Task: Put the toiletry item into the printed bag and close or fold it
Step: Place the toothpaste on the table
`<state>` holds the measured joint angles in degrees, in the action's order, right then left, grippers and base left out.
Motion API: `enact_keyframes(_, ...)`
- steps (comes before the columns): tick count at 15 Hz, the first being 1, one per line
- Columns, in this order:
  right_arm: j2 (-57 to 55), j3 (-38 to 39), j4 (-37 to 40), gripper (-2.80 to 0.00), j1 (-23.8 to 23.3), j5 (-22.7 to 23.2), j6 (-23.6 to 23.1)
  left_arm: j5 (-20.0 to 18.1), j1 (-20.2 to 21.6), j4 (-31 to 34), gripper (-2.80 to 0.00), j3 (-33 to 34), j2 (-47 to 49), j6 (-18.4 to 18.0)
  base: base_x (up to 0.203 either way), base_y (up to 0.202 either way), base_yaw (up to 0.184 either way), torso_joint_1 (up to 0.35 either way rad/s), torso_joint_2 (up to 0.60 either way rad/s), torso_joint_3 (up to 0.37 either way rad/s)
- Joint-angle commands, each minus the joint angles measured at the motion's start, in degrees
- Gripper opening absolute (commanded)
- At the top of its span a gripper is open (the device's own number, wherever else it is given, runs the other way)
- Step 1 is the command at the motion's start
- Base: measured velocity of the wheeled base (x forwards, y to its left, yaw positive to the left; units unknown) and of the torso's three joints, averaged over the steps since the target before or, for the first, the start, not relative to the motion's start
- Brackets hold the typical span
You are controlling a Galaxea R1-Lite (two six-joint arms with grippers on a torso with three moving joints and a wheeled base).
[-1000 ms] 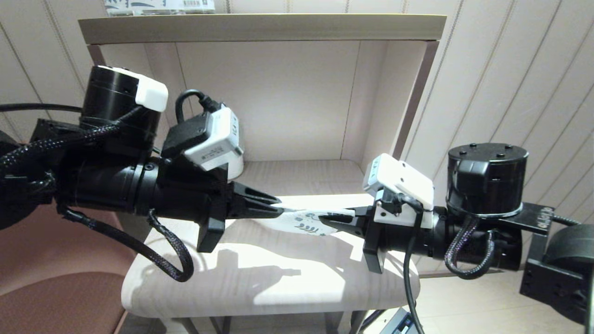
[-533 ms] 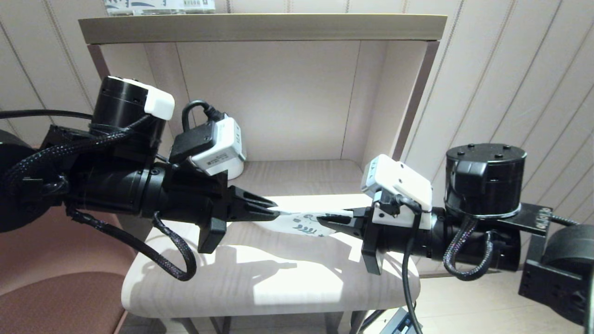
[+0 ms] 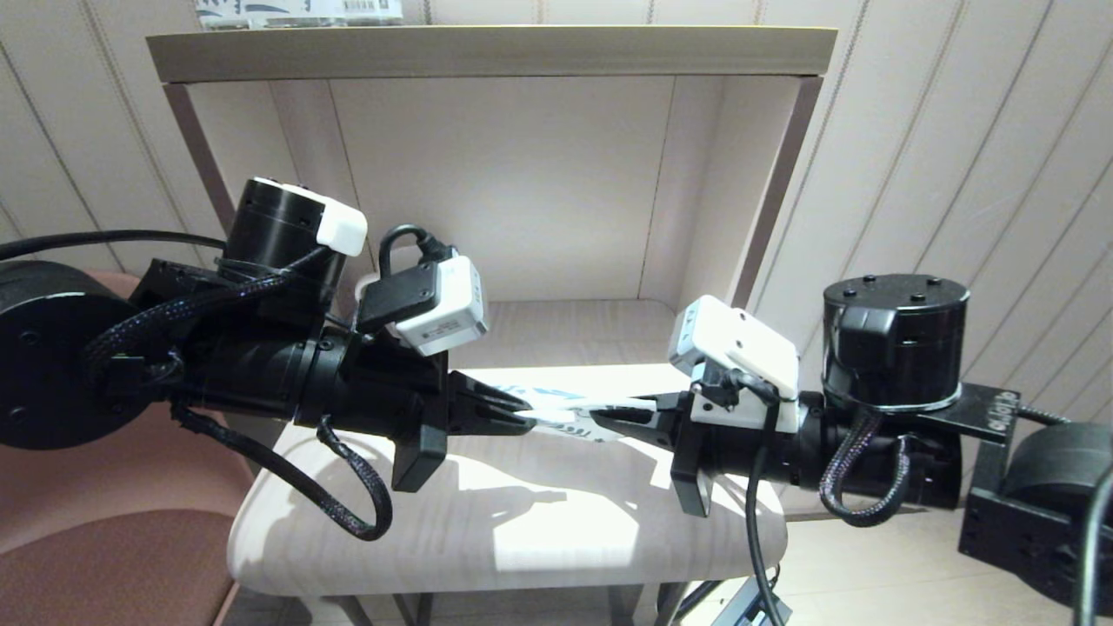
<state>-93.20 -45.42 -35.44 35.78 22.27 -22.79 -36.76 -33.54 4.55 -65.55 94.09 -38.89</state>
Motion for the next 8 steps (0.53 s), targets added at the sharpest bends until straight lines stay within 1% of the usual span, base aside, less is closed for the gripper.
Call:
enact_keyframes(1,-0.1,0.1,-0.2,-2.8,0.0,0.1,-0.2,-0.4,0.0,0.0,-2.8,-0.4,0.5,-0.2,0.0,0.0,0.0,0.0,0.0,0.0)
enact_keyframes(5,-0.1,0.4,-0.2,-2.8,0.0,0.1,-0.2,-0.3,0.7,0.2,-2.8,-3.2,-1.7,-0.1,0.0,0.0,0.0,0.0,0.0,0.0)
enact_keyframes(8,-0.1,0.4,-0.2,-2.8,0.1,0.1,-0.2,-0.2,1.1,0.2,-2.8,-2.4,-0.7,-0.1,0.0,0.0,0.0,0.0,0.0,0.0)
